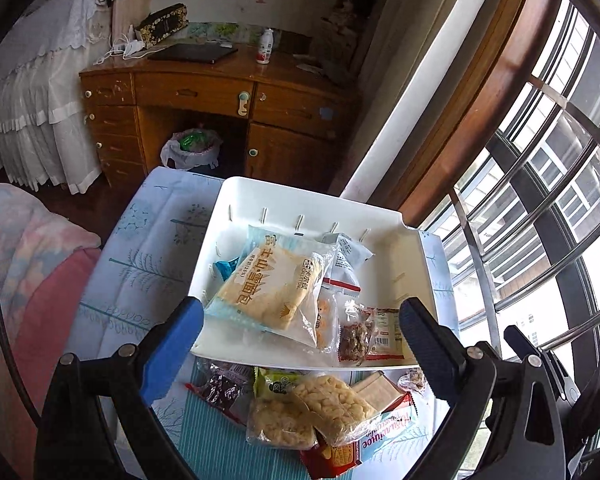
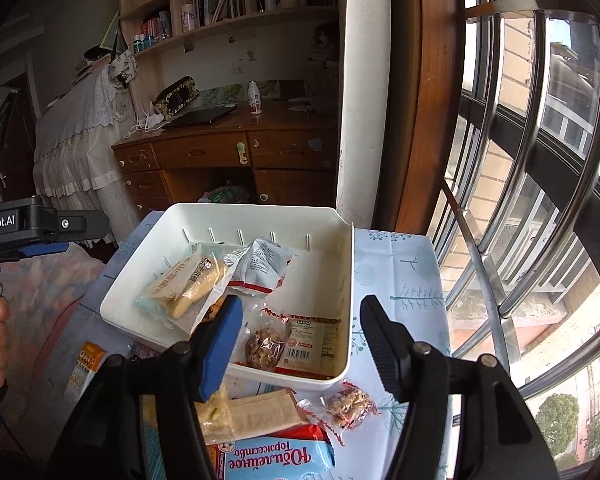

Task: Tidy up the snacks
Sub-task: 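Withdraw both tools and lower the left tool toward the OATS bar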

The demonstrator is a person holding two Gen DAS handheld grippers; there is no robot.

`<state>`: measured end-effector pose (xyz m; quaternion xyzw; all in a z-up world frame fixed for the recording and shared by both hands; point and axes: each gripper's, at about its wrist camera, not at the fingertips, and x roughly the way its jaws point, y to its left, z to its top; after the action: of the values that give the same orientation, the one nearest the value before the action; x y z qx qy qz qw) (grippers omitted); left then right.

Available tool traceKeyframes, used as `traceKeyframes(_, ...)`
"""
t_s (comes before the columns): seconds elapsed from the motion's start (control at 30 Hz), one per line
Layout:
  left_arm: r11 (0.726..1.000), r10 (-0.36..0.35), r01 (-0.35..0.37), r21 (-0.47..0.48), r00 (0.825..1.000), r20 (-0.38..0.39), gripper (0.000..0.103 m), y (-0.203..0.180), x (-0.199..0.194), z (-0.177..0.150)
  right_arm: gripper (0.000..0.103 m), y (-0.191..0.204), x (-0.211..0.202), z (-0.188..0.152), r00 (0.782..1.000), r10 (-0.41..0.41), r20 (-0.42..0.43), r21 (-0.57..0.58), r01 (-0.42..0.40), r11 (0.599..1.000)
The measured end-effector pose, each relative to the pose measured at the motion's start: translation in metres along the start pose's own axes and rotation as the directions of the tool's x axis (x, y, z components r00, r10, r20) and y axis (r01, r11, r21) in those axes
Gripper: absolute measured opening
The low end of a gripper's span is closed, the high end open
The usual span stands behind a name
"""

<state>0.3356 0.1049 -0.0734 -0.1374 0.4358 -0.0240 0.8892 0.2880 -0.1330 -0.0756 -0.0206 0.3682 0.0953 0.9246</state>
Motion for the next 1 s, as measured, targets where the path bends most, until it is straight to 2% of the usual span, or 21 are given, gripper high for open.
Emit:
traceKeyframes(0.33, 0.993, 0.081, -0.079, -0.084, 0.996, 0.031, 0.098, 0.024, -0.055, -0.046, 0.064, 0.004, -0.033, -0.014, 0.997, 0.075, 0.011, -0.021, -0.075, 0.997)
traceKeyframes(0.53, 0.983, 0.130, -0.125, -0.137, 0.991, 0.028, 0.098, 0.037, -0.078, -0.075, 0.064, 0.002, -0.047, -0.029, 0.992, 0.125, -0.012, -0.031, -0.125, 0.992)
traceKeyframes(0.77, 0.963, 0.192, -0.190, -0.189, 0.981, -0.009, 0.098, 0.050, -0.090, -0.105, 0.064, -0.002, -0.048, -0.051, 0.982, 0.170, -0.084, -0.020, -0.172, 0.985)
traceKeyframes(1.0, 0.948, 0.257, -0.261, -0.183, 0.965, -0.043, 0.098, 0.060, -0.095, -0.122, 0.064, -0.004, -0.036, -0.074, 0.962, 0.203, -0.185, 0.033, -0.201, 0.979)
